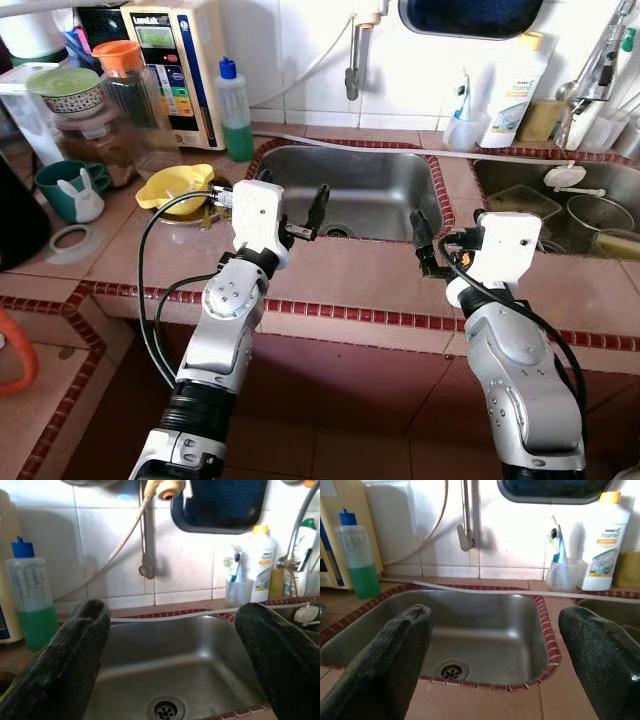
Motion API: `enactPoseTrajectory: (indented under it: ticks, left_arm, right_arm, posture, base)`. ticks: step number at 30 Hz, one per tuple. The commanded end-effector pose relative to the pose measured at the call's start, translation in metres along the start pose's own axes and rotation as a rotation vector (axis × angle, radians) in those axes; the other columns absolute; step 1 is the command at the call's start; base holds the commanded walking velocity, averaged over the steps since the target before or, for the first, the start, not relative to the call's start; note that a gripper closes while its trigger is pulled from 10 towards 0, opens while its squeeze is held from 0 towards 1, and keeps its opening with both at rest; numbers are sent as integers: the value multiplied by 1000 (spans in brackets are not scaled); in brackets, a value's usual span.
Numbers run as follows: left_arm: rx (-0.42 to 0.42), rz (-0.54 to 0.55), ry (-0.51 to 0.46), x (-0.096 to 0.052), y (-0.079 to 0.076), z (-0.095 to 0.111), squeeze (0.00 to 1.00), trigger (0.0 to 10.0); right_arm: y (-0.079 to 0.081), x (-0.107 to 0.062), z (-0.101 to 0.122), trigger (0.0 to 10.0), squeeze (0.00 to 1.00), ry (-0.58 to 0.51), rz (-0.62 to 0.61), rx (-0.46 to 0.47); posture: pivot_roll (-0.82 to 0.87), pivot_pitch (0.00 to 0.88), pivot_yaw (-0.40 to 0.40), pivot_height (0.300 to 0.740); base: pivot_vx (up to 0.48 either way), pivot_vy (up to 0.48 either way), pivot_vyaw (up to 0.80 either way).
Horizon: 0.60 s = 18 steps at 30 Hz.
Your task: Kitchen organization
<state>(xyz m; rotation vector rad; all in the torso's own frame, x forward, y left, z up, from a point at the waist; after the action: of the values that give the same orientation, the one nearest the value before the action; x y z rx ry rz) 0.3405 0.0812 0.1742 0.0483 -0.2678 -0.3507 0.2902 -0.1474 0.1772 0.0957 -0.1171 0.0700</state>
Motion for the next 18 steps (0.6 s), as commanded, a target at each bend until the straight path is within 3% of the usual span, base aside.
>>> enactPoseTrajectory:
  ticks: [1,15,18]
  left_arm:
    - [0,-1,-13,1,1,4,0,10000]
    - [-3,3,-24,0,1,6,0,10000]
    - [-1,33,-46,0,2,8,0,10000]
  right_arm:
    - [0,1,10,10000,0,-44,2,-1]
    - [2,0,10,10000,0,-48,28,-2]
    - [3,0,10,10000,0,-47,32,-3]
  posture:
    - [58,0,24,740]
    - [60,0,25,740]
    - [60,0,27,740]
  base:
    - [375,0,0]
    - [368,0,0]
    - [0,0,0]
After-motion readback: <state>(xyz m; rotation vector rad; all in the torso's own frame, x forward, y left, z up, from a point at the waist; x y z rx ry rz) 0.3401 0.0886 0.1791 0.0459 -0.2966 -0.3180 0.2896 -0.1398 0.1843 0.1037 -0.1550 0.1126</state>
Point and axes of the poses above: a point about 5 cm out from each wrist's last joint towards the gripper, its own x axis pointing out of the wrist towards the gripper, its own z axis along the axis of the wrist's last joint, y = z × x, the point moved 1 cm from there along x, pointing out of the wrist towards the gripper, and after that the axes turned 4 degrees about x, right-handed, at the moved point
